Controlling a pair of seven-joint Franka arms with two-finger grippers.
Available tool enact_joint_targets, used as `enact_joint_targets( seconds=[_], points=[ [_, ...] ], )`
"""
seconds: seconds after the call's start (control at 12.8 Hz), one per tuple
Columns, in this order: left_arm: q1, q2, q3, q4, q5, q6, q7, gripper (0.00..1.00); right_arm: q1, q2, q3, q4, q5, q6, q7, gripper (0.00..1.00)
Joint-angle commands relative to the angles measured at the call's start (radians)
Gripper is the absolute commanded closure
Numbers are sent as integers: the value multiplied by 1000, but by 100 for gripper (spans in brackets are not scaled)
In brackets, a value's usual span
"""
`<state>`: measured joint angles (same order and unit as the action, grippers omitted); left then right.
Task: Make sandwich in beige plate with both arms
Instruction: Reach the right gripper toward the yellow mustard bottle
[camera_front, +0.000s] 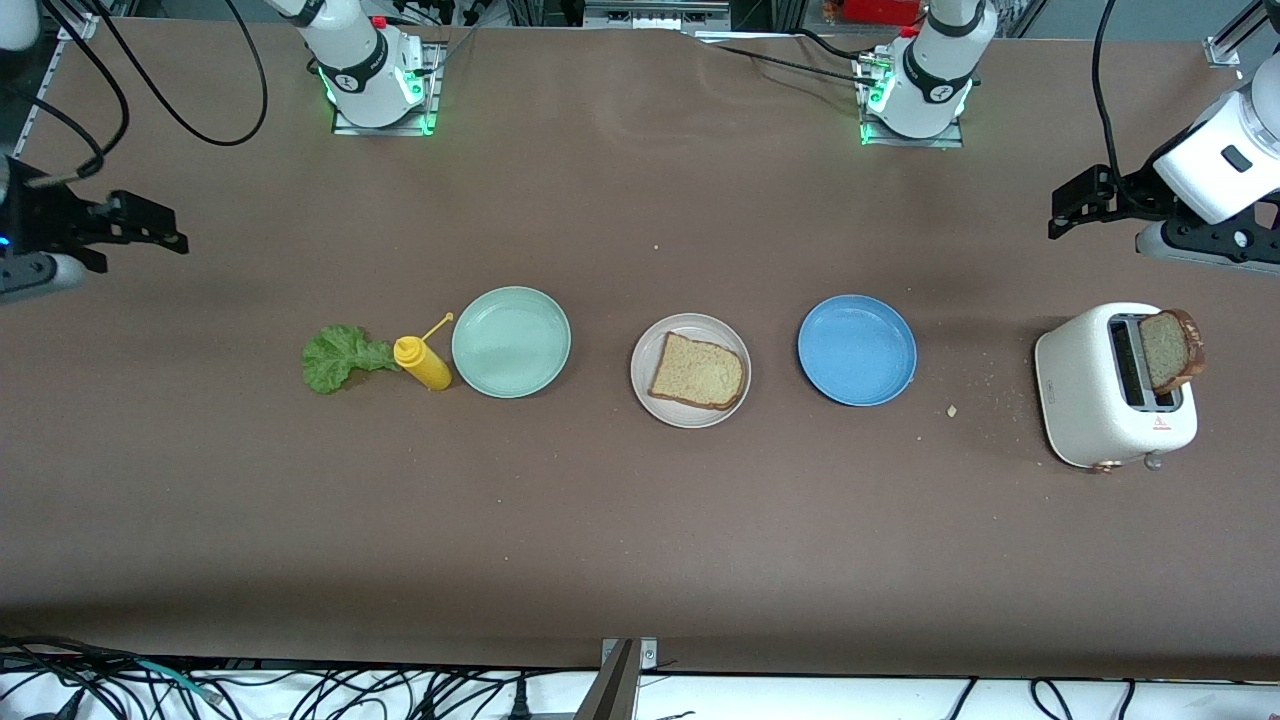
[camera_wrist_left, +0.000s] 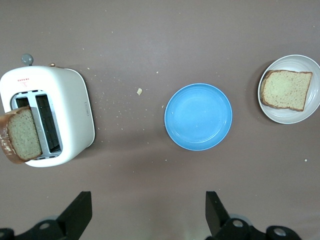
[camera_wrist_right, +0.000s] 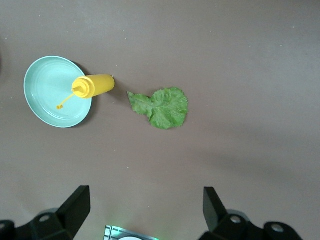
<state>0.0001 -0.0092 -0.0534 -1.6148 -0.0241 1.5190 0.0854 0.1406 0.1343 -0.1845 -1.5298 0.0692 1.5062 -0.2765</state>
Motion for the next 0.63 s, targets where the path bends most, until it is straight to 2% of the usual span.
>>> enact_joint_targets(
  seconds=[0.0, 0.55],
  points=[
    [-5, -11, -2, -7, 13, 7, -10, 0, 27, 60, 2, 20, 4, 37, 29, 0],
    [-3, -11, 0, -7, 13, 7, -10, 0, 33, 260, 7, 86, 4, 189, 34, 0]
  ],
)
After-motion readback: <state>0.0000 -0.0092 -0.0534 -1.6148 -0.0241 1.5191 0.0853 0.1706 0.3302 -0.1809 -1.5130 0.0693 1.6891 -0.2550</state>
